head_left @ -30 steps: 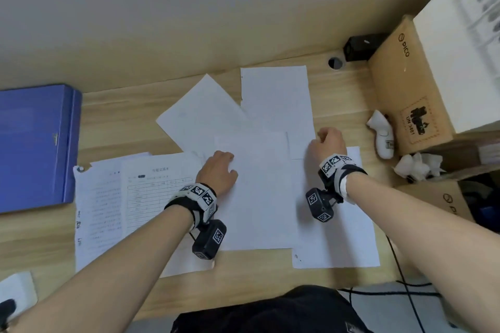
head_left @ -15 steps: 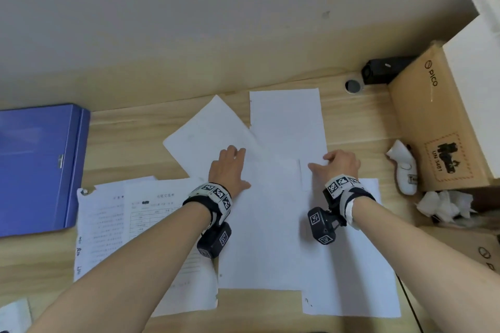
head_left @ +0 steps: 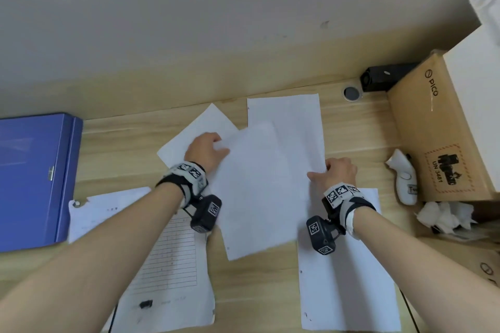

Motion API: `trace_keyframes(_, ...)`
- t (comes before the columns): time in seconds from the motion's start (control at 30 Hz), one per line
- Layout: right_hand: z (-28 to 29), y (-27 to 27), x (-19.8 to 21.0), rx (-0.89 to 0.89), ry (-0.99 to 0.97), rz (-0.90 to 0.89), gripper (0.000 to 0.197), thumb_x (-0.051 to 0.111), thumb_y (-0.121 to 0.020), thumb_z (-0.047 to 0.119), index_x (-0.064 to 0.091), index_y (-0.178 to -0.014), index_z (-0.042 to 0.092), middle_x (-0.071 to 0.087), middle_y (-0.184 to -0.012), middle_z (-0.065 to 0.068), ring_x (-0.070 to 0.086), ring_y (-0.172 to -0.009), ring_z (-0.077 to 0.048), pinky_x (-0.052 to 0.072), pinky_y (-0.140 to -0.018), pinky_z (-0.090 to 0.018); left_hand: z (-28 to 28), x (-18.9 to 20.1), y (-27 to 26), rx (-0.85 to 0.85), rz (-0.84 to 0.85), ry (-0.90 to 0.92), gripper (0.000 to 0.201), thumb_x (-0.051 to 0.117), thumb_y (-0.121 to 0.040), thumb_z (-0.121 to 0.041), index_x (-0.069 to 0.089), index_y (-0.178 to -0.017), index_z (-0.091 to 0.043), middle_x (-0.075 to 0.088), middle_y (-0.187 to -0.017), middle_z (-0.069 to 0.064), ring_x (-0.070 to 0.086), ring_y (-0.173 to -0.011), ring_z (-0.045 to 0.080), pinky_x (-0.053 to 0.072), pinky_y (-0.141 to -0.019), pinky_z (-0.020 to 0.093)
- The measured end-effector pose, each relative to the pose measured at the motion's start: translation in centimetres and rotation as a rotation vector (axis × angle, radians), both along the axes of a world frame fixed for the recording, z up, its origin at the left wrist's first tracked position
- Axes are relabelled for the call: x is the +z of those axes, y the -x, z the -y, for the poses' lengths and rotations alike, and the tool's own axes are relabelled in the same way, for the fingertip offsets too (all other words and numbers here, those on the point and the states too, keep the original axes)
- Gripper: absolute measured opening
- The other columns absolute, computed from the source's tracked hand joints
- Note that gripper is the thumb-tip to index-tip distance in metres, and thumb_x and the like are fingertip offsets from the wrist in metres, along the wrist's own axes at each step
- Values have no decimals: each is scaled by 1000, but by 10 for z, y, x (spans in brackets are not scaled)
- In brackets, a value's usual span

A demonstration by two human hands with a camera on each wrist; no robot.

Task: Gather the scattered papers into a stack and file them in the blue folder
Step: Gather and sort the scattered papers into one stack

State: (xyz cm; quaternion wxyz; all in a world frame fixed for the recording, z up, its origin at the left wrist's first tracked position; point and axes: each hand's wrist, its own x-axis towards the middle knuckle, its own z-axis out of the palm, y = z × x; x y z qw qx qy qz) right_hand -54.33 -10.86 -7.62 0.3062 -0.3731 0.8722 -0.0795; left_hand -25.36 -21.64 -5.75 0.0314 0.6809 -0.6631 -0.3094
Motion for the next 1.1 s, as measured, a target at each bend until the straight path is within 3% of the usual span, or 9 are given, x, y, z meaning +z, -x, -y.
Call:
trace_keyframes(0.13,0,12,11,-171,142,174,18,63,-76,27,64,-86,13,68,-84,-7,63,-80,-31,45,-64,-31,15,-8,-29,16,213,-55,50,71,-81,-35,60,-124,-12,44,-133,12,38,-129,30,46,-92,44)
trace_keyframes(0.33,-44,40,25,-245,192,148,39,59,-72,43,64,-97,15,70,-88,-8,66,-80,-31,56,-73,-42,-3,-28,-18,-23,259,-30,95,77,-73,-48,25,-148,-19,21,-154,11,24,-138,34,41,-100,54)
trace_keyframes(0.5,-96,39,29,-222,3,-96,32,68,-78,31,66,-96,6,62,-97,-13,57,-88,-31,38,-62,-30,-25,-23,10,-188,276,-55,100,81,-68,-45,24,-146,-18,25,-150,11,26,-134,33,46,-93,50)
trace_keyframes(0.63,-125,24,18,-384,-111,-284,82,83,-62,43,47,-122,0,42,-127,-22,46,-114,-37,42,-85,-43,-52,-27,24,-278,255,-10,98,82,-67,-45,28,-143,-18,32,-143,9,33,-126,30,46,-86,43)
trace_keyframes(0.73,-123,30,14,-410,-129,-222,95,84,-60,47,41,-128,-4,47,-128,-24,52,-115,-38,45,-85,-44,-60,-29,20,-220,203,-2,116,84,-65,-46,13,-152,-20,16,-156,12,19,-141,32,39,-103,48)
trace_keyframes(0.8,-116,39,11,-344,-170,-128,85,81,-60,49,50,-124,3,55,-124,-19,52,-117,-36,48,-87,-43,-59,-30,15,-196,215,-16,130,84,-62,-51,-3,-154,-23,-3,-162,11,-2,-150,32,21,-116,53)
trace_keyframes(0.87,-108,41,12,-225,-233,-114,63,76,-64,49,58,-107,8,59,-110,-14,50,-113,-35,45,-76,-38,-53,-32,12,-175,238,-65,137,84,-59,-55,-11,-154,-24,-7,-163,10,-8,-151,31,9,-118,56)
trace_keyframes(0.97,-94,29,13,-118,-222,-79,44,73,-70,44,61,-94,10,61,-96,-9,53,-107,-32,45,-70,-35,-43,-29,14,-179,294,-63,137,86,-53,-56,-3,-153,-26,17,-153,12,16,-143,33,18,-114,57)
trace_keyframes(1.1,-78,13,10,-134,-124,51,24,72,-73,31,59,-83,14,61,-81,-4,60,-77,-28,44,-62,-30,-32,-21,19,-237,367,-58,119,86,-55,-51,19,-147,-18,41,-137,11,35,-129,33,30,-104,56)
